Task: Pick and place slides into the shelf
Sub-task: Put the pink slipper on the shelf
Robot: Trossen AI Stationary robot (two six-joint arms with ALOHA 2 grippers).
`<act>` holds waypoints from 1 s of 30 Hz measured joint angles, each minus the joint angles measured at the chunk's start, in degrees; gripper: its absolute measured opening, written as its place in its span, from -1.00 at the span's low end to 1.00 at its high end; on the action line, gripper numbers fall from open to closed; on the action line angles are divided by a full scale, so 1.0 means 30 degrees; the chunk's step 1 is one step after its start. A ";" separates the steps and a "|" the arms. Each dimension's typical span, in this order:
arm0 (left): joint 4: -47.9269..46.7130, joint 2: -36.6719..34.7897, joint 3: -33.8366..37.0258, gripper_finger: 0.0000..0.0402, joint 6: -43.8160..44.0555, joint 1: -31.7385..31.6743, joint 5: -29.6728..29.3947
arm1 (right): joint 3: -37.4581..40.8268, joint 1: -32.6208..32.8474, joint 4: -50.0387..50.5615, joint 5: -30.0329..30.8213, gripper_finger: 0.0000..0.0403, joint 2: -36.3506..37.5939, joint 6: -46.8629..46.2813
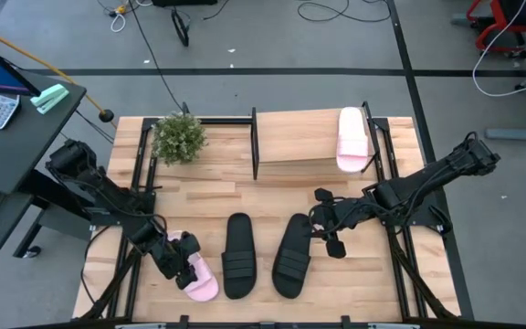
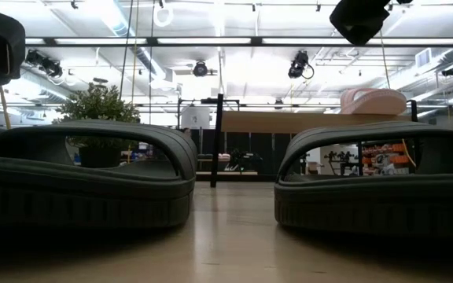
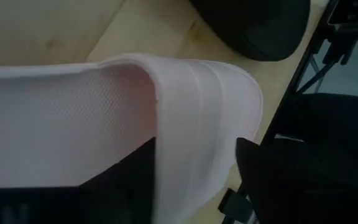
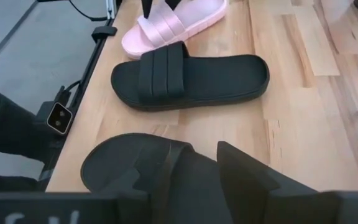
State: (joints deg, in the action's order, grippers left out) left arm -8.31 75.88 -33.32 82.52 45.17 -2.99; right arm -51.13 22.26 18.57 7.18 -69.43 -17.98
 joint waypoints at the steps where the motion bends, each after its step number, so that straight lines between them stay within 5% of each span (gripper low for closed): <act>1: -0.0048 0.0000 0.0000 -0.07 -0.0007 0.0000 0.0072 | 0.0001 0.0000 0.0000 -0.0007 -0.32 0.0000 -0.0077; 8: 0.0136 -0.0004 -0.0007 -0.90 -0.1301 0.0000 0.0902 | 0.0000 0.0015 0.0001 -0.0051 -0.40 0.0000 -0.0197; 19: -0.0478 -0.0211 -0.1048 -0.94 -0.2353 -0.0198 0.2369 | -0.0093 0.0022 0.0098 -0.1013 -0.61 0.0386 -0.1146; 30: -0.8636 -0.0211 -0.7261 -0.94 -0.9934 -0.3837 0.5468 | -0.3108 0.0074 0.3457 -0.0948 -0.79 0.1337 0.0643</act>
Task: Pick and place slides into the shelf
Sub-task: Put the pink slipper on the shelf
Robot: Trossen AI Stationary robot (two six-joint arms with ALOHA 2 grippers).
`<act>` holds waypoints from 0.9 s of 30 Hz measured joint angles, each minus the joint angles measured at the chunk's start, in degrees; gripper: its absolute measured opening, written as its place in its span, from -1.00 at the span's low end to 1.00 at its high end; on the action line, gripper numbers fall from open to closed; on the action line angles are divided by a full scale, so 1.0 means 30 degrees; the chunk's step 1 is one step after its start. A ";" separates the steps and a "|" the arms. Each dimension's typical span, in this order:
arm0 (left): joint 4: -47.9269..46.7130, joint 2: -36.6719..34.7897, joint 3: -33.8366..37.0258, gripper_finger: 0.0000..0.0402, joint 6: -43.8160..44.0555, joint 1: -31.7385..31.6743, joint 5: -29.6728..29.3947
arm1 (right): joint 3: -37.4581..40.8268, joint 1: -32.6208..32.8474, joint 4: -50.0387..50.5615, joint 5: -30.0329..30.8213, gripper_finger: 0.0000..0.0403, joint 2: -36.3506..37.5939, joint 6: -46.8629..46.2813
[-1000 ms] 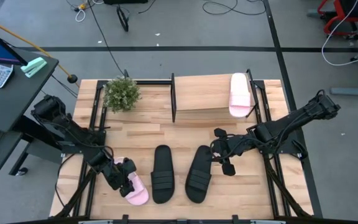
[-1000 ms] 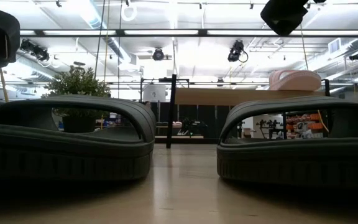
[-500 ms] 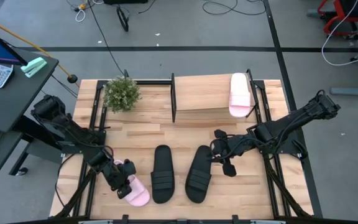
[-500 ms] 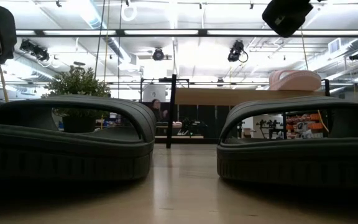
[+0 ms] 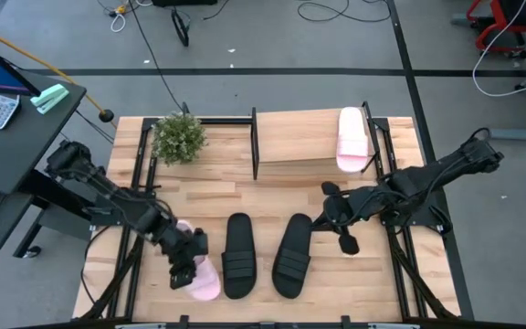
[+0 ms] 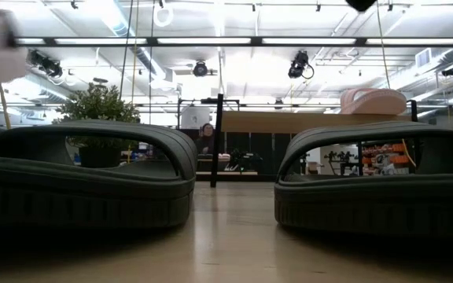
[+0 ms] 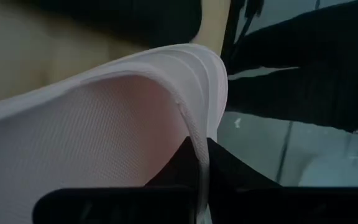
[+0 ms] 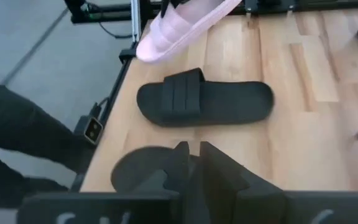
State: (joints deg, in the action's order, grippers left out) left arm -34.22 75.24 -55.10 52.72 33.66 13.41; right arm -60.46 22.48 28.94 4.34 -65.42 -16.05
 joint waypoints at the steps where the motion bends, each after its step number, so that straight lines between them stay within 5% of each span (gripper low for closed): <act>1: -0.0717 0.0000 -0.0558 -0.94 -0.0871 -0.0590 0.0041 | -0.0551 0.0083 0.0771 0.0167 -0.82 0.0019 0.0271; 13: -0.2137 0.0913 -0.5905 -0.94 -0.8635 -0.8525 0.0928 | -0.5101 0.2815 0.7254 0.4191 -0.98 0.0323 -0.0684; 27: -0.6027 0.7671 -1.5589 -0.94 -1.6923 -1.3397 0.4460 | -0.5095 0.6401 0.8051 0.8259 -0.99 0.0484 -0.2969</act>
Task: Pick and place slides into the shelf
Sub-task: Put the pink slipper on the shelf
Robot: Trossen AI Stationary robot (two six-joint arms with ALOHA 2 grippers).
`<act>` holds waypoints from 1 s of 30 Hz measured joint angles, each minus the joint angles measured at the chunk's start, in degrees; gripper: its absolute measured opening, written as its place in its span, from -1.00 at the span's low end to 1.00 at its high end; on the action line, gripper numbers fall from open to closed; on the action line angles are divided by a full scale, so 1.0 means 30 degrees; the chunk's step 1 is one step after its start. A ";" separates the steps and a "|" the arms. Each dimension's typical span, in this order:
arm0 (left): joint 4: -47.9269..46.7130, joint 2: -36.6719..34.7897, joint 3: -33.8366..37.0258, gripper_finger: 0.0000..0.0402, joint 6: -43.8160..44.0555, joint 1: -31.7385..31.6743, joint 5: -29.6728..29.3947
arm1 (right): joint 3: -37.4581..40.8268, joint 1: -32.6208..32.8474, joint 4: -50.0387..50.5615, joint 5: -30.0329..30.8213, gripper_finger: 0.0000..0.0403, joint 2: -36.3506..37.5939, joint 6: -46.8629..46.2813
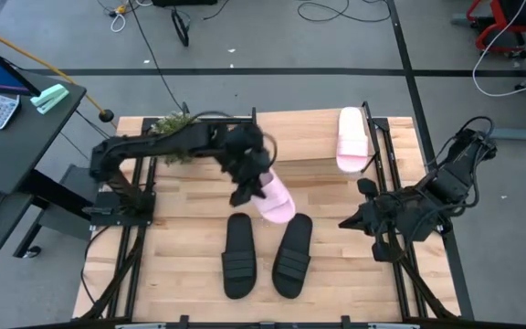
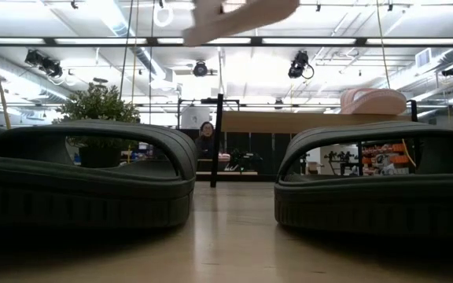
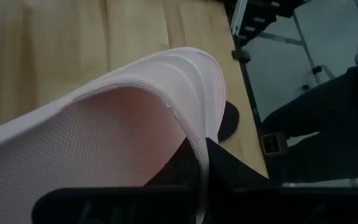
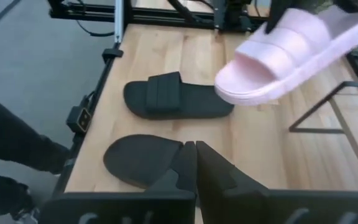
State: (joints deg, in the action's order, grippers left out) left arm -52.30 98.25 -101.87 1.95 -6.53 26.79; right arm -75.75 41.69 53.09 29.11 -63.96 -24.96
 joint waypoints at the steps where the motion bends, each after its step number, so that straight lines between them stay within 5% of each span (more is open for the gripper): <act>1: -0.0132 0.0497 -0.0686 -0.94 -0.0362 -0.0314 0.0326 | 0.0000 0.0067 0.0176 0.0148 -0.99 0.0000 -0.0207; 12: -0.1139 0.4405 -0.6310 -0.94 -0.4452 -0.2544 0.2239 | 0.0000 0.0067 0.0309 0.1502 -0.99 -0.0007 -0.0781; 30: 0.0029 0.6230 -0.7036 -0.94 -0.9721 -0.4456 0.3263 | 0.0007 -0.0823 -0.0565 0.4273 -0.99 -0.0099 -0.2817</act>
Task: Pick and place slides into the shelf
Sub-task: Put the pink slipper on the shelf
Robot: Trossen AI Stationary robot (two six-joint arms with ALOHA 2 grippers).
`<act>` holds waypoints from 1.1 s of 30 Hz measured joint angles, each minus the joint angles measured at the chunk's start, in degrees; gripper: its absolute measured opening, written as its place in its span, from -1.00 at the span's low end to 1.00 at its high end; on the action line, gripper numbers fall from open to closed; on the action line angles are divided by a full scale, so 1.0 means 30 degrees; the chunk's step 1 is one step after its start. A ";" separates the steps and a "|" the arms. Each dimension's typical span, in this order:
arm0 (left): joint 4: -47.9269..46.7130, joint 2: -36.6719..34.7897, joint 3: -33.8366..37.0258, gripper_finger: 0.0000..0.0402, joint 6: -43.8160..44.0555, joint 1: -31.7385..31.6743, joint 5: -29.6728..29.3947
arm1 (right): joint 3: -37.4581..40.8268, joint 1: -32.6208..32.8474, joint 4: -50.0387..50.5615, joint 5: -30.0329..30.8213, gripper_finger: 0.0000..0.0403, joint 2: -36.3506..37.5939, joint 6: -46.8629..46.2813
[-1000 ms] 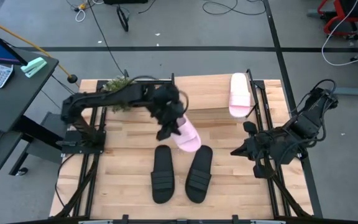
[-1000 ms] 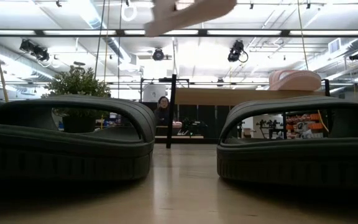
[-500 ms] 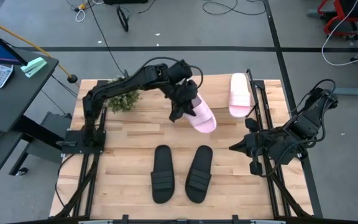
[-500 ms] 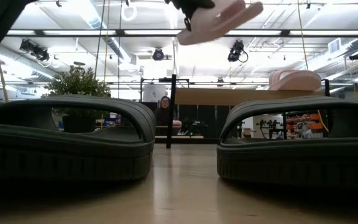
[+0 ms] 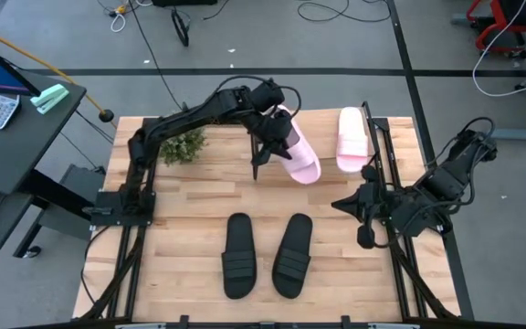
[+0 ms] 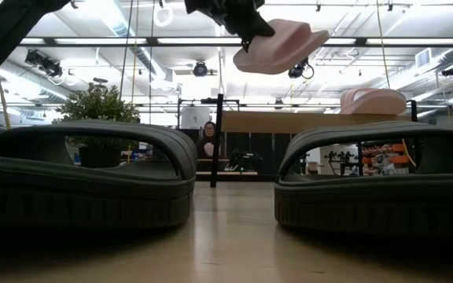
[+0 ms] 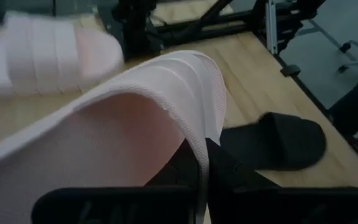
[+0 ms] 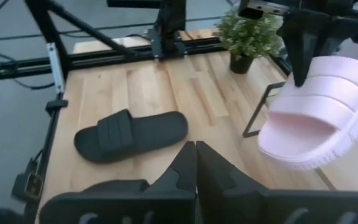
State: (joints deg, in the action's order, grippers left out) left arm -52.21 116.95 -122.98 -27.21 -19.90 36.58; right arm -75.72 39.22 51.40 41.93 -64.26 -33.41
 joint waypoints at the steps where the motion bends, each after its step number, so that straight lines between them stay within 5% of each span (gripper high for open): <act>1: 0.0162 0.0063 0.0000 -0.94 -0.0165 -0.0074 0.0036 | 0.0000 -0.0099 -0.0122 0.0076 -0.99 -0.0054 0.0007; 22: 0.5514 0.1064 0.0021 -0.94 -0.1056 -0.0270 0.1109 | 0.0007 -0.1076 -0.2603 0.0088 -0.98 -0.0826 -0.0510; 33: 0.3581 0.1261 -0.2242 -0.94 -0.2171 -0.0375 -0.0082 | 0.0007 -0.1076 -0.2594 0.0088 -0.98 -0.0826 -0.0360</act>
State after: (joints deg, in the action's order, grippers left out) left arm -41.47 120.73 -129.71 -33.73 -21.02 36.34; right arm -75.70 35.99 43.62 42.19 -66.74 -34.49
